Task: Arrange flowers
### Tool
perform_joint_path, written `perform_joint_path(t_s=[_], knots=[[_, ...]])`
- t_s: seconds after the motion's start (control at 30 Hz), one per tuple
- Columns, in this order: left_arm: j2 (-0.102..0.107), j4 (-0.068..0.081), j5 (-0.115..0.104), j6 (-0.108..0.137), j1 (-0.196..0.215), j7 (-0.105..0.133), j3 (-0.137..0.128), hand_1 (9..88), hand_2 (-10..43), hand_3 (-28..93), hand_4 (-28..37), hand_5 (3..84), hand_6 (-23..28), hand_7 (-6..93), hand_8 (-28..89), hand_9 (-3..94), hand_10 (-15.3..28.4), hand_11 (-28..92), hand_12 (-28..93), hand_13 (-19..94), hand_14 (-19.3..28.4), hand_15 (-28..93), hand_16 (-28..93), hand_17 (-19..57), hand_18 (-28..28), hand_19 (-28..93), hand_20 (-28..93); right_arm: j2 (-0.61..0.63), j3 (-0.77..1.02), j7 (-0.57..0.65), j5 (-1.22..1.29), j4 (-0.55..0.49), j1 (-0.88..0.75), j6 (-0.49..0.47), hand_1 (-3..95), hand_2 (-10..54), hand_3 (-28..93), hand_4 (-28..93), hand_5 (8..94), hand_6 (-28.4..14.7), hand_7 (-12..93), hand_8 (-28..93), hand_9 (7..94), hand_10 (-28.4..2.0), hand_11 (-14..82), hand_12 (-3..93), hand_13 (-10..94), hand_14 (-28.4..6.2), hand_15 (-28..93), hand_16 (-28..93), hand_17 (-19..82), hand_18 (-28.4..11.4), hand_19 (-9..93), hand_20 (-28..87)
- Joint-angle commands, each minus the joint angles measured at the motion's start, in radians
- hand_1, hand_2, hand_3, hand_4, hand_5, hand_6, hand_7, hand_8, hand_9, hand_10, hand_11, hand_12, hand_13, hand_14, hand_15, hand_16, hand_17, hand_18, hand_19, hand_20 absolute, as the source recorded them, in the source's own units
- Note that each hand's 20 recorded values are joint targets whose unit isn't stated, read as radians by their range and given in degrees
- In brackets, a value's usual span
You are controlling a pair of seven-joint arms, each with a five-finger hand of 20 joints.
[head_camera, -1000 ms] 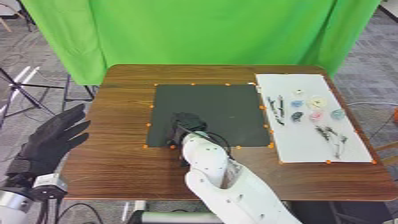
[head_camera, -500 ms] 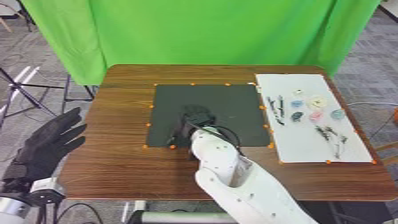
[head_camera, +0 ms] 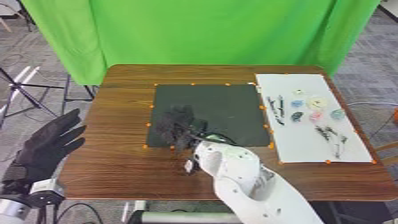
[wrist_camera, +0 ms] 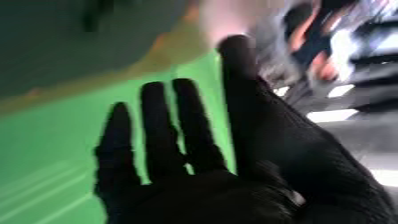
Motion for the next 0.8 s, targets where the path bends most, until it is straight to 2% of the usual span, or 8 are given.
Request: perform_joint_path(t_s=[0.03,0.17,0.33,0.47,0.6,0.8], knots=[[-0.005,-0.001,0.0,0.0,0.005,-0.009,-0.005,24.4,-8.4,69,-25.6,25.3,1.4,18.2,-10,19.1,8.9,12,20,14,11.3,18,8,-10.0,16.8,33,11,0.004,-0.043,0.008,-0.031,0.062,-0.004,0.048,14.4,30.1,93,-1,56.4,2.0,22,-15,25.2,-13.3,11.7,29.3,10,-12.3,36,28,-10,-19.3,58,48],[-0.006,-0.002,0.0,0.0,0.009,-0.01,-0.006,24.4,-8.4,69,-25.8,25.3,1.4,18.3,-10,19.1,9.0,12,20,14,11.3,18,8,-10.0,16.8,33,11,0.007,-0.046,0.009,-0.027,0.065,-0.01,0.058,13.1,30.5,93,0,56.0,1.1,21,-15,24.2,-12.7,8.8,29.0,9,-12.1,32,30,-11,-19.3,57,47],[0.001,0.004,-0.001,-0.002,-0.001,-0.014,0.0,24.3,-8.4,70,-25.8,25.3,1.4,18.2,-10,19.1,9.0,12,20,14,11.3,18,8,-10.0,16.8,33,11,-0.001,-0.053,0.004,-0.055,0.07,-0.016,0.078,12.6,30.7,93,0,54.0,0.8,19,-14,23.6,-11.9,7.1,29.5,9,-12.0,29,32,-11,-19.3,57,46],[0.004,0.004,-0.002,-0.002,-0.001,-0.014,0.002,24.3,-8.3,69,-25.9,25.3,1.4,18.2,-10,19.1,9.0,12,20,14,11.3,18,8,-10.0,16.8,33,11,-0.016,-0.041,0.014,-0.069,0.071,-0.024,0.029,12.3,30.1,93,0,51.1,0.6,18,-13,22.2,-11.6,5.1,29.6,8,-12.2,27,34,-12,-19.3,57,46],[-0.004,0.003,-0.002,-0.005,0.004,-0.016,-0.002,24.3,-8.3,70,-25.9,25.3,1.4,18.2,-9,19.1,8.9,12,20,14,11.3,18,8,-10.0,16.8,34,11,-0.015,-0.04,0.018,-0.075,0.079,-0.024,0.046,11.1,29.5,93,-1,48.6,-0.2,18,-12,20.8,-11.4,2.8,31.5,8,-12.2,22,38,-13,-19.3,56,44],[-0.004,0.001,-0.003,0.004,0.01,-0.009,-0.001,24.3,-8.2,69,-25.9,25.3,1.4,18.3,-10,19.1,9.0,12,20,14,11.4,18,8,-10.0,16.8,34,11,0.007,-0.049,0.025,-0.071,0.09,0.0,0.041,10.5,29.2,93,-2,50.0,-1.4,18,-12,21.2,-11.2,2.7,31.4,8,-12.3,21,40,-13,-19.4,56,44]])
